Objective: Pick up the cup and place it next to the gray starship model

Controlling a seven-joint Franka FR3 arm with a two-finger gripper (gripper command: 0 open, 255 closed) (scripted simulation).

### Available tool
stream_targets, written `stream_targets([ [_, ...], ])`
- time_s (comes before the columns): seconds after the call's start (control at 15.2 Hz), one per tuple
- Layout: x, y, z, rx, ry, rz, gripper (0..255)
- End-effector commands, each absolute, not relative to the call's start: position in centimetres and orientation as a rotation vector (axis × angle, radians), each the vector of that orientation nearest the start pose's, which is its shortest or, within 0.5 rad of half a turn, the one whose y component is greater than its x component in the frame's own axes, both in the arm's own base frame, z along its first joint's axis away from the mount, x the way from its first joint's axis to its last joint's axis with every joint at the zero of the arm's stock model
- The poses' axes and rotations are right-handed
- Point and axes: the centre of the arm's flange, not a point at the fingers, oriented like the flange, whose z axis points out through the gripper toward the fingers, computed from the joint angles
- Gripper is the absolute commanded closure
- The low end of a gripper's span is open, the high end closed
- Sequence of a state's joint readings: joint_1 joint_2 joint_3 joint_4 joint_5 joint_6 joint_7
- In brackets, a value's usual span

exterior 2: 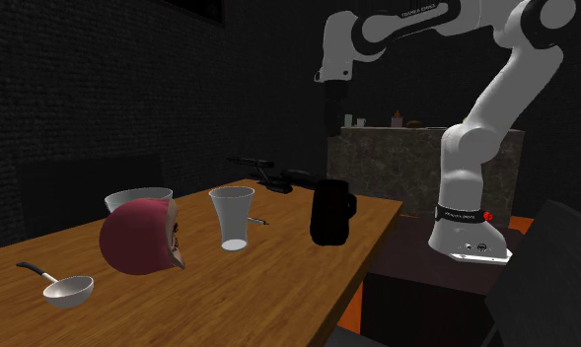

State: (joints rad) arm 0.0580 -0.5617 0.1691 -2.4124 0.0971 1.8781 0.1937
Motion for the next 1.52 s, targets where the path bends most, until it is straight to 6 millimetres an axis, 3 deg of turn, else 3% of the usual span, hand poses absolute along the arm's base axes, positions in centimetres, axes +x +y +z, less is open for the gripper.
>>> stream_targets([
  [0.0,38.7,11.9,49.6,-3.111,0.036,-0.030,0],
  [1.45,52.6,32.4,40.3,-2.873,0.074,0.007,0],
])
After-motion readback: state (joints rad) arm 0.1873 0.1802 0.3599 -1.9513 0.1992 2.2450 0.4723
